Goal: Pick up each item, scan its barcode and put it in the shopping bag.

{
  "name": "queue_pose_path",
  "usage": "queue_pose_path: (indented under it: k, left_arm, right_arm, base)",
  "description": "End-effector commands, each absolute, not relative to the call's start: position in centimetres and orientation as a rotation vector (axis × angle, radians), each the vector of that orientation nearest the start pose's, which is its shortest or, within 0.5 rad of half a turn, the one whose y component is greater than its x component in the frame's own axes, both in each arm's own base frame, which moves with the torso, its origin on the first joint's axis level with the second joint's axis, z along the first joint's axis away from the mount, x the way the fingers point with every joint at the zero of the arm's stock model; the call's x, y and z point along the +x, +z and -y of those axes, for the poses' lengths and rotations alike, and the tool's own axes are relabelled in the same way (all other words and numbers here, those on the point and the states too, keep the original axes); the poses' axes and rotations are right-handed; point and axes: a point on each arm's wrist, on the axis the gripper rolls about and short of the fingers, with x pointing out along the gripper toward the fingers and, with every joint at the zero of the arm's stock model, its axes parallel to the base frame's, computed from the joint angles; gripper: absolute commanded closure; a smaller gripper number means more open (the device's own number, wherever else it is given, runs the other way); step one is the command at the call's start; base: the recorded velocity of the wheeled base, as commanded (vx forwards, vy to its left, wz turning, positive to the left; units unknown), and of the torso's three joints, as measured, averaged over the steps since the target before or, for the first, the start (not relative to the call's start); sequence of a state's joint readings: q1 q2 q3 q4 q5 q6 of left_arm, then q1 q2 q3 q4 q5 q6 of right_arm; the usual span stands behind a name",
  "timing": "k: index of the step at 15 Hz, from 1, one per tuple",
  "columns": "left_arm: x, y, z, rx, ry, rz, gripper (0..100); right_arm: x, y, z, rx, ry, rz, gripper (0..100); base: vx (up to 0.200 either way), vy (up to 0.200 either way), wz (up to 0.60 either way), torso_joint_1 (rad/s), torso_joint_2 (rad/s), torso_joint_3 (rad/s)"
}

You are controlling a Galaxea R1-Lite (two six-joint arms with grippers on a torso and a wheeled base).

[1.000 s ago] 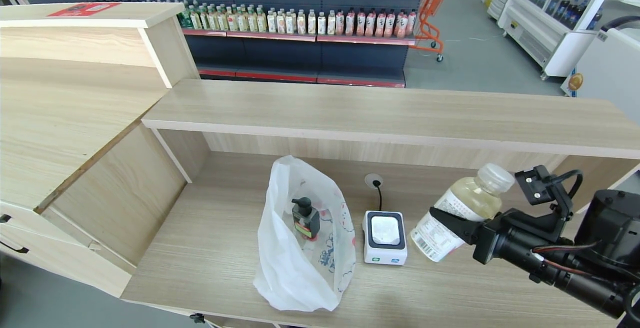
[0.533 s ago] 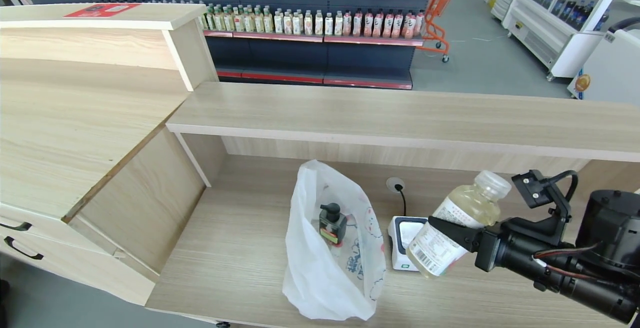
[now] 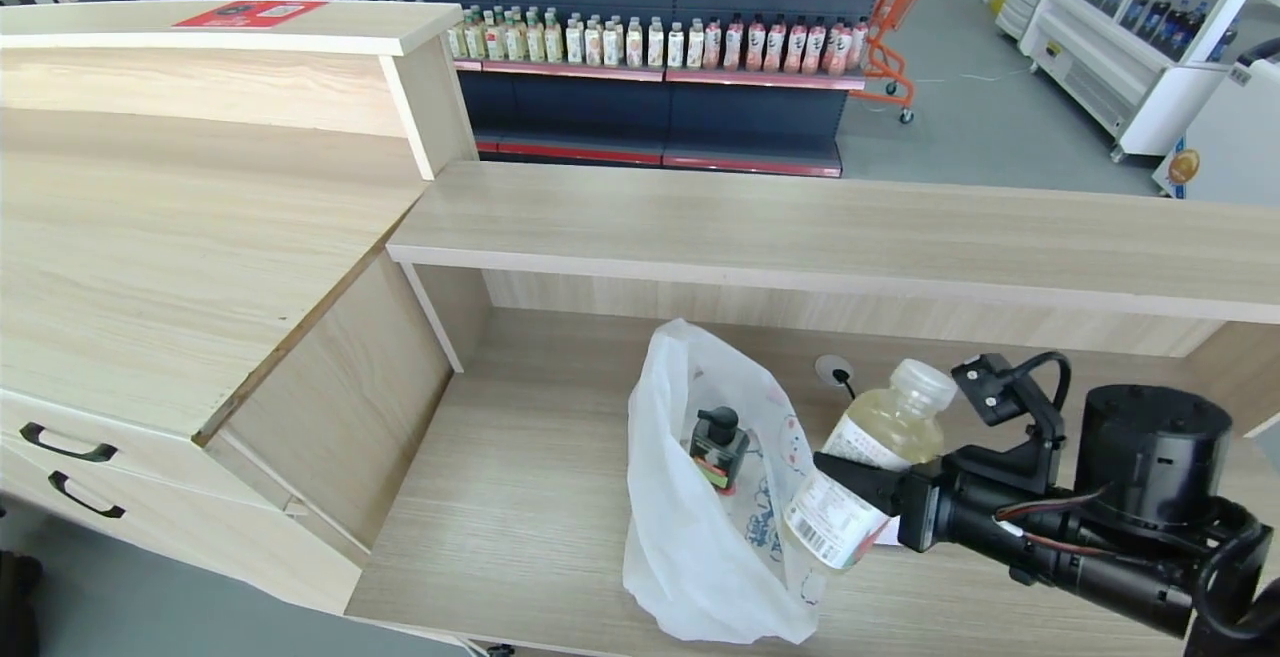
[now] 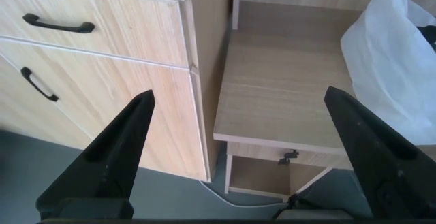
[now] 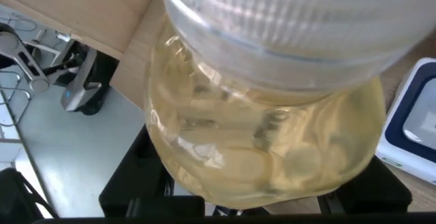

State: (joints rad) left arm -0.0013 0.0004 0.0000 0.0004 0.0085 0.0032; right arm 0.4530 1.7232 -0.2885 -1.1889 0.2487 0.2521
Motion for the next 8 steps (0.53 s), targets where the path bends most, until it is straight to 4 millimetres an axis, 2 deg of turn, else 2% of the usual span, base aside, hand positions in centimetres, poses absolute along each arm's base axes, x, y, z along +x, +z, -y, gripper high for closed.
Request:
queue_pose_path:
  k: [1, 4, 8]
  left_arm:
    - [-2.3, 7.5, 0.0, 0.003, 0.009, 0.0, 0]
    - [-2.3, 7.5, 0.0, 0.003, 0.006, 0.0, 0]
    - [-2.3, 7.5, 0.0, 0.003, 0.008, 0.0, 0]
  right_arm:
    - [22.6, 8.5, -12.1, 0.189, 0.658, -0.423, 100]
    - [23.6, 6.1, -12.6, 0.063, 0.667, -0.4, 100]
    - [25.3, 3.0, -13.6, -0.011, 0.685, -0.318, 100]
  base:
    - [0.0, 0.0, 0.0, 0.0, 0.0, 0.0]
    - [0.0, 0.0, 0.0, 0.0, 0.0, 0.0]
    - [0.0, 0.0, 0.0, 0.0, 0.0, 0.0]
